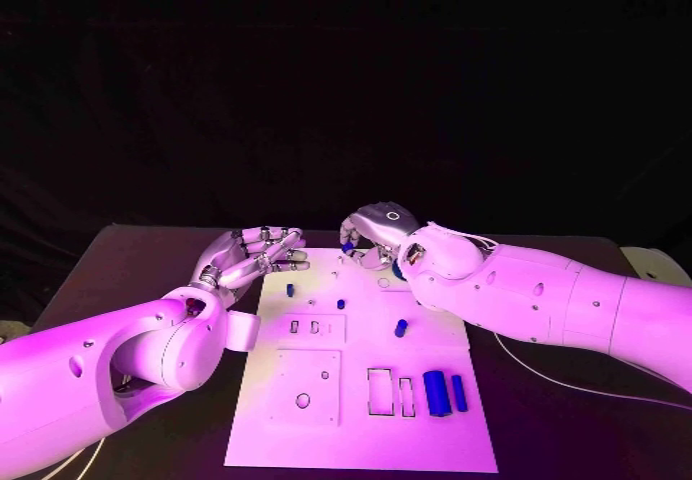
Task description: Assemble the parts on the task board
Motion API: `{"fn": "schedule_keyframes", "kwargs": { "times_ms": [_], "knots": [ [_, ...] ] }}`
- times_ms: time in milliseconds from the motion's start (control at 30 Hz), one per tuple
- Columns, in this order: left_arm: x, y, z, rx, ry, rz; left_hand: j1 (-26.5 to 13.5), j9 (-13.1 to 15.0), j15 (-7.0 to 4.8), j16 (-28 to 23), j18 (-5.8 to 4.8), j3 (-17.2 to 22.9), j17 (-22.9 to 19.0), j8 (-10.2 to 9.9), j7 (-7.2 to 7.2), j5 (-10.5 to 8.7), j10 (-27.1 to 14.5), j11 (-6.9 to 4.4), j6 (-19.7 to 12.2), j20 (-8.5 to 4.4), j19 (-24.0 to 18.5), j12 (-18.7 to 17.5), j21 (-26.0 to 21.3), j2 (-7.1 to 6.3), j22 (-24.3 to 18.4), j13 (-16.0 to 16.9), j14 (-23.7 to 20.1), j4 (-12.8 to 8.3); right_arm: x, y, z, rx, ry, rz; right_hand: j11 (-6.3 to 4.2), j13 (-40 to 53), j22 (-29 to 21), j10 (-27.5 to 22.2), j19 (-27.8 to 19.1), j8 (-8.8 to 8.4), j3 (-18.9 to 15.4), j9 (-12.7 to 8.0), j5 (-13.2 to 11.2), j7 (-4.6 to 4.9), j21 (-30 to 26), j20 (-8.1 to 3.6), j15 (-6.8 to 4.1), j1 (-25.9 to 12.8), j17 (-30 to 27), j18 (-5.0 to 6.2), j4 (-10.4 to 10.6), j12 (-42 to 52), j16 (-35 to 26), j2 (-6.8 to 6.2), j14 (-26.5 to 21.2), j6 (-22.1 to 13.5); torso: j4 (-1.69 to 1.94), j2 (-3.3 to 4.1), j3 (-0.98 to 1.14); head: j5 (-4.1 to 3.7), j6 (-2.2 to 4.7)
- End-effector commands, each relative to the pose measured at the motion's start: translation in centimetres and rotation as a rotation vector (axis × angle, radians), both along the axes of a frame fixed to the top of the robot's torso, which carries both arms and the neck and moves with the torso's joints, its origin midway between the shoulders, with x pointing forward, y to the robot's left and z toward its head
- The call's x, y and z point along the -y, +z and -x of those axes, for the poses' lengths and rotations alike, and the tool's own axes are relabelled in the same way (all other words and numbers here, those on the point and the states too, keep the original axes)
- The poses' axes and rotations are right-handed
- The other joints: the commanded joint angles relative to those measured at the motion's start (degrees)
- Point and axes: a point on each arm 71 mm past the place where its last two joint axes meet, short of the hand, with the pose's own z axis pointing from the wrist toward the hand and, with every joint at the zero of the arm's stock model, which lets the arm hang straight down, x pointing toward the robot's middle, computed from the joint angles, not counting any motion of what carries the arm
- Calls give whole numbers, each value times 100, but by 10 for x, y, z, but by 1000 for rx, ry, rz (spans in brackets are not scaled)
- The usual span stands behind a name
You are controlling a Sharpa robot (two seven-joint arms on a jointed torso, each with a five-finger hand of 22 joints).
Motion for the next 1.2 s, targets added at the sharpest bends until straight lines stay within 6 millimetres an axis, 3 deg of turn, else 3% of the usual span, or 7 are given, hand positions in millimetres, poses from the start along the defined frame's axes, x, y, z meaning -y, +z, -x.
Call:
{"fn": "schedule_keyframes", "kwargs": {
  "times_ms": [33,300,1200],
  "knots": [
    [3,1,0,3,-21,13,-33,-9,15,-4,81,29,7,-37,74,16,-37,22,-34,8,45,-30,-3,-14,-8,-8,24,5,-3,-1,-2,0,5,-13,8,8,535,14,32,23,37,157,8,7,13,-5,-36,11,7,-81,4,-7,38,41,228,-2,6,7,-3,-4,-9],
    [2,2,0,3,-18,11,-33,-9,15,-4,81,29,7,-37,74,16,-37,22,-34,8,45,-30,-3,-14,-8,-8,24,5,-6,-7,-3,-30,7,5,15,8,531,9,27,25,33,174,-2,13,10,-3,-30,-13,8,-80,14,-18,42,31,229,-21,-9,10,5,1,-24],
    [4,2,-1,5,-20,12,-33,-10,17,-12,80,34,11,-40,76,16,-39,24,-36,9,42,-42,-9,-14,-13,-8,17,1,-13,-20,-7,-73,-4,41,30,7,507,-23,3,18,25,210,-18,25,-6,6,-18,-70,-5,-73,37,-46,47,-3,225,-84,13,24,-2,27,-22]
  ]
}}
